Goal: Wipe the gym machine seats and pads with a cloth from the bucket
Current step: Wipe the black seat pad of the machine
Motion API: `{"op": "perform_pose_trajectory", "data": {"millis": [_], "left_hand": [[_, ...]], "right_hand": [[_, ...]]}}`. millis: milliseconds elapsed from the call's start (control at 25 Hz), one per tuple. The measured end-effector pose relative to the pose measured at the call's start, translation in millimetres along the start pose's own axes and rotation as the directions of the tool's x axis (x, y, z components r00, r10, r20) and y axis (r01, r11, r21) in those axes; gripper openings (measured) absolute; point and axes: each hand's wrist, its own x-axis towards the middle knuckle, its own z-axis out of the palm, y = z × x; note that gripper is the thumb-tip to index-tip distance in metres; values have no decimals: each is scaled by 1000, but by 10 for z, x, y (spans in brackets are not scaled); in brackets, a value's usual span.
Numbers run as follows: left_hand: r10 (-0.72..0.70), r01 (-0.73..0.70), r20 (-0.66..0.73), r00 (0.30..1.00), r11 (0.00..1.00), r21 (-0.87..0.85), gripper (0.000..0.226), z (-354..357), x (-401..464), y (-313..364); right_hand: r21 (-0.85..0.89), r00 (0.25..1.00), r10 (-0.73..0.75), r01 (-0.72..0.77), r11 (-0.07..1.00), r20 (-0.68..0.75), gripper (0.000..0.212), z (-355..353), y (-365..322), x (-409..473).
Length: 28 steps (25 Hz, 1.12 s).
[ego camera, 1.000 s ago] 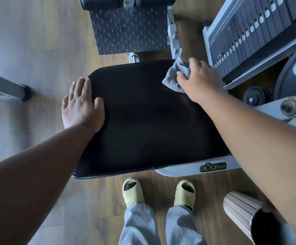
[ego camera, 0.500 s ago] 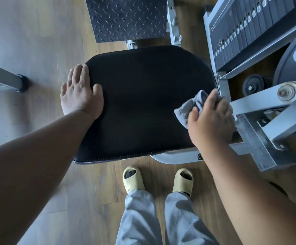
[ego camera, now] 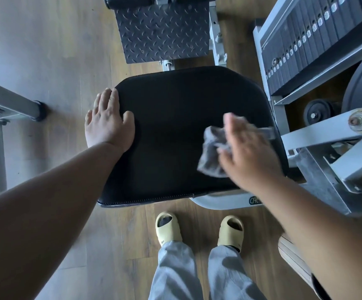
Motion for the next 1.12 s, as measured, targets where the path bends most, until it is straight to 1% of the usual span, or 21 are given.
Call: {"op": "perform_pose_trajectory", "data": {"millis": [80,160,200,240,280,320,360,400,440,480,560,600,640,680,760,840,920,960,1000,1040,1120], "left_hand": [[-2,3,27,1000,1000,-21,68,-24,3,-14],[19,-16,64,998,999,-51,66,-65,-4,-43],[24,-20,76,997,998,-55,66,-98,-29,-75],[16,-11,83,996,998,-58,68,-134,-76,-135],[-3,8,88,996,998,-64,70,-166,-145,-202],[-29,37,97,995,996,-77,71,-204,-236,-293],[-55,68,115,992,991,-113,72,-235,-349,-369],[-82,105,133,988,979,-176,72,-251,-469,-431],[-109,144,147,983,956,-257,72,-256,-587,-485],[-129,175,157,979,927,-331,72,-246,-693,-519],[-152,209,163,975,878,-431,71,-224,-828,-550],[-163,219,157,974,858,-465,71,-210,-857,-559],[-177,231,154,972,836,-497,71,-199,-870,-580],[-198,251,154,968,810,-530,70,-185,-873,-593],[-255,309,176,951,759,-574,63,-148,-868,-632],[-293,355,202,935,746,-563,46,-128,-886,-666],[-296,361,207,932,747,-558,32,-138,-924,-700],[-290,355,206,935,744,-566,29,-158,-935,-719],[-281,350,209,937,736,-579,30,-181,-934,-740],[-269,347,220,938,726,-594,33,-209,-930,-755],[-254,350,241,937,705,-617,40,-234,-920,-790]], "right_hand": [[-10,967,253,-253,967,-12,69,-66,175,233],[24,934,358,-357,934,-16,70,-94,-84,726],[39,942,335,-336,941,13,70,-119,-351,946],[24,968,246,-247,969,42,70,-108,-624,1093],[-11,995,82,-82,997,57,69,-64,-851,1142],[-34,990,-113,116,993,84,68,-27,-1008,1113],[-31,957,-259,265,964,129,67,-12,-1055,1039],[-11,927,-335,342,940,168,66,-28,-998,984],[-5,929,-331,337,942,164,66,-51,-918,1011],[-22,960,-247,252,968,130,65,-60,-872,1121],[-41,997,33,-30,999,65,65,-56,-1005,1488],[-30,992,121,-120,992,39,65,-48,-1196,1681],[-29,990,137,-136,990,22,65,-22,-1448,1840],[-34,996,88,-87,996,16,64,8,-1731,1940],[-36,988,-143,145,989,65,60,48,-2256,1950],[-49,898,-418,428,903,138,58,82,-2534,1753],[-18,793,-583,595,803,177,55,86,-2437,1583],[9,773,-610,618,786,177,54,61,-2273,1574],[28,789,-594,598,801,159,53,31,-2074,1589],[30,841,-526,527,849,128,53,10,-1857,1633],[6,962,-259,259,966,82,56,-24,-1556,1771]]}}
